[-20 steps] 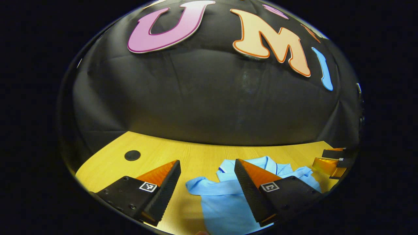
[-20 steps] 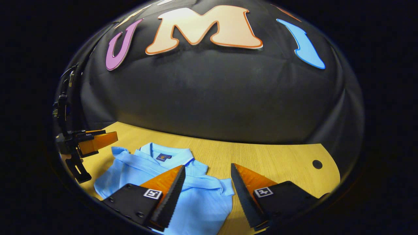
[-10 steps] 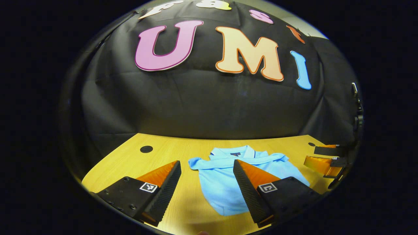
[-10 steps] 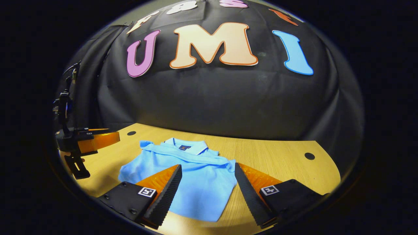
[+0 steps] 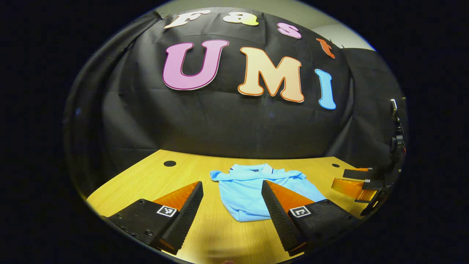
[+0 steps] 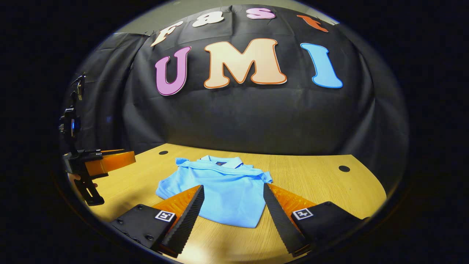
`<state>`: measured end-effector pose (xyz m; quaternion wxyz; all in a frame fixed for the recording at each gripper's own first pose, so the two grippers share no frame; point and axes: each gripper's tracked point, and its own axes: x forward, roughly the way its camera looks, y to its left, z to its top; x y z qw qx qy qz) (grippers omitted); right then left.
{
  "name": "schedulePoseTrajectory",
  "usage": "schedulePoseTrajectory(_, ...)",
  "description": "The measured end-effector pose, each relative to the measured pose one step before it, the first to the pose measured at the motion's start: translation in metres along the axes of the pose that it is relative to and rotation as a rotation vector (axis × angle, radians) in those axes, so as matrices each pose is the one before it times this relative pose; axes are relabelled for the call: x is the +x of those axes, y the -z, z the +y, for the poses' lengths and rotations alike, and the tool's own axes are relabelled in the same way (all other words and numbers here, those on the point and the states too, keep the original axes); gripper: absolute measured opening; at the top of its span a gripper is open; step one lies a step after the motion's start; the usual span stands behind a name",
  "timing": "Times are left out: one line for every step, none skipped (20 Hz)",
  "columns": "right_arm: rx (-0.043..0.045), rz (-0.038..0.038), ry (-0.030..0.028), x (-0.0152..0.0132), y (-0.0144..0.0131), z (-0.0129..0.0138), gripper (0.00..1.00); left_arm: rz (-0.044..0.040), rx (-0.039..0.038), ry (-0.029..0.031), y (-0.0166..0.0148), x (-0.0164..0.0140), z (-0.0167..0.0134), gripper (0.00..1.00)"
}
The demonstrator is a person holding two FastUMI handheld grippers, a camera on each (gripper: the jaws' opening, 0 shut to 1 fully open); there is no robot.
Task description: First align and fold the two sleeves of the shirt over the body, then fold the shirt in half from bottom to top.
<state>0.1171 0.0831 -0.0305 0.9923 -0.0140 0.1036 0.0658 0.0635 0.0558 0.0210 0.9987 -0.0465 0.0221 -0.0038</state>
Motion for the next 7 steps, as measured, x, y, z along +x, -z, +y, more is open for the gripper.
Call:
schedulePoseTrajectory(-0.00192, -0.00623, -0.00391, -0.00253, 0.00022, 0.00166, 1.00, -0.00144, 0.01060, -0.00150, 0.00169, -0.00295, -0.00069, 0.96)
schedulePoseTrajectory(-0.00512, -0.00253, 0.01084, -0.00213, -0.00011, -0.00264, 1.00, 0.00416, 0.01173, -0.00079, 0.00237, -0.00183, -0.00073, 0.95)
schedulePoseTrajectory(-0.00312, -0.00264, 0.00999, -0.00149, -0.00006, -0.00324, 1.00, 0.00350, 0.01254, -0.00352, 0.00236, -0.00199, 0.00018, 0.95)
schedulePoseTrajectory(0.00262, -0.00297, 0.00336, -0.00098, -0.00129, -0.00091, 1.00, 0.00220, 0.01127, -0.00495, 0.00067, -0.00174, 0.00031, 0.95)
schedulePoseTrajectory(0.00652, -0.00169, -0.00309, -0.00029, -0.00020, 0.00062, 1.00, 0.00124, 0.00371, -0.00309, 0.00134, -0.00131, -0.00016, 0.95)
schedulePoseTrajectory(0.00447, -0.00185, -0.00052, -0.00019, -0.00036, 0.00015, 1.00, -0.00108, -0.00244, 0.00134, 0.00027, -0.00181, -0.00024, 0.95)
schedulePoseTrajectory(-0.00095, -0.00215, 0.00193, -0.00116, 0.00036, -0.00089, 1.00, -0.00222, -0.00672, 0.00248, 0.00052, -0.00182, -0.00160, 0.95)
